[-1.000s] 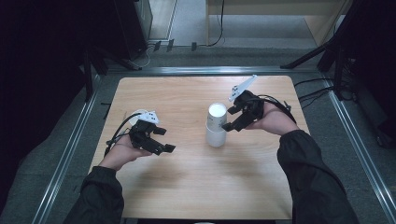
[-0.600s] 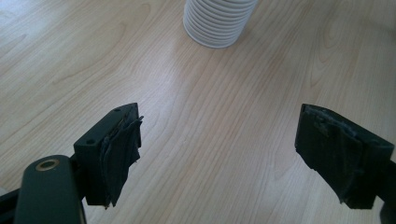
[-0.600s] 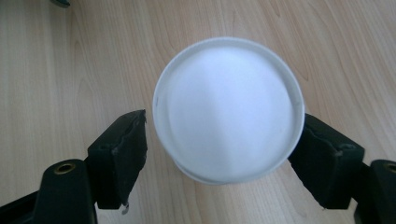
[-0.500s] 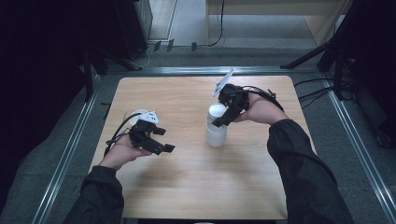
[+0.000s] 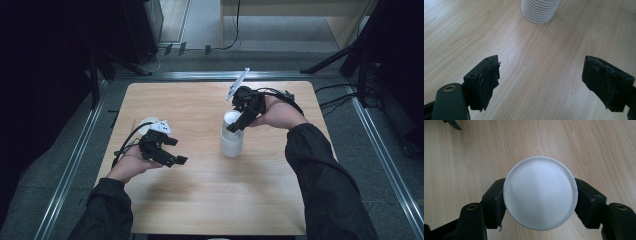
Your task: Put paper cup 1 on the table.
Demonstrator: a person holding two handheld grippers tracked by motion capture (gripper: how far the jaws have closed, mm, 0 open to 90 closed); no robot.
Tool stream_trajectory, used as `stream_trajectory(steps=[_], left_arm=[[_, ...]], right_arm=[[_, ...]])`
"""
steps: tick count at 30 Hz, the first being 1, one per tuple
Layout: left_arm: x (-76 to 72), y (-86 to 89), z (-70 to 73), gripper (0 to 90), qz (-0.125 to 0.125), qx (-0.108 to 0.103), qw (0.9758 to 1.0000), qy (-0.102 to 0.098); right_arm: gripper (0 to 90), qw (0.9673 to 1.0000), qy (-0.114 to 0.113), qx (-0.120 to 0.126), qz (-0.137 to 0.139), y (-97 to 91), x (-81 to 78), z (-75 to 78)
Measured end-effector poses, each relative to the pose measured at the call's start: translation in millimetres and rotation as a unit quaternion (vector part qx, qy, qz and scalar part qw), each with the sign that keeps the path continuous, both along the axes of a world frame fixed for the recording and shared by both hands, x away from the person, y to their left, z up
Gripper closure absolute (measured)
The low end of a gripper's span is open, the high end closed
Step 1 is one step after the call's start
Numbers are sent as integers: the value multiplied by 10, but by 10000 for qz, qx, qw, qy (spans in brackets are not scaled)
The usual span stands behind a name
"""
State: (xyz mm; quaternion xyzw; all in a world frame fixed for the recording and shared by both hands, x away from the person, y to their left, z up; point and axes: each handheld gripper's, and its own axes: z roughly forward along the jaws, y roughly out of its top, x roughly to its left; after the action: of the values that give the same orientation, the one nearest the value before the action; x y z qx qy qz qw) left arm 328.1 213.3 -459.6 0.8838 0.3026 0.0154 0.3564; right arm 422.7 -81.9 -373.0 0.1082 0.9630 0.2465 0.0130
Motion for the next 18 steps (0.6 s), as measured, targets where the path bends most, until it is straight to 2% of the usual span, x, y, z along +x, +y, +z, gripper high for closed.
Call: stream_trajectory(steps=[8,12,18], left_arm=[[0,-5,-2,147,1,-22,10000,8],[-1,-8,-5,147,10,-14,10000,-5],[-9,-10,7,148,-12,-65,10000,-14]], right_arm=[[339,9999,75,46,-88,6,5,110],[342,10000,41,73,-25,11,-6,200],[346,9999,-37,121,-77,18,-42,352]])
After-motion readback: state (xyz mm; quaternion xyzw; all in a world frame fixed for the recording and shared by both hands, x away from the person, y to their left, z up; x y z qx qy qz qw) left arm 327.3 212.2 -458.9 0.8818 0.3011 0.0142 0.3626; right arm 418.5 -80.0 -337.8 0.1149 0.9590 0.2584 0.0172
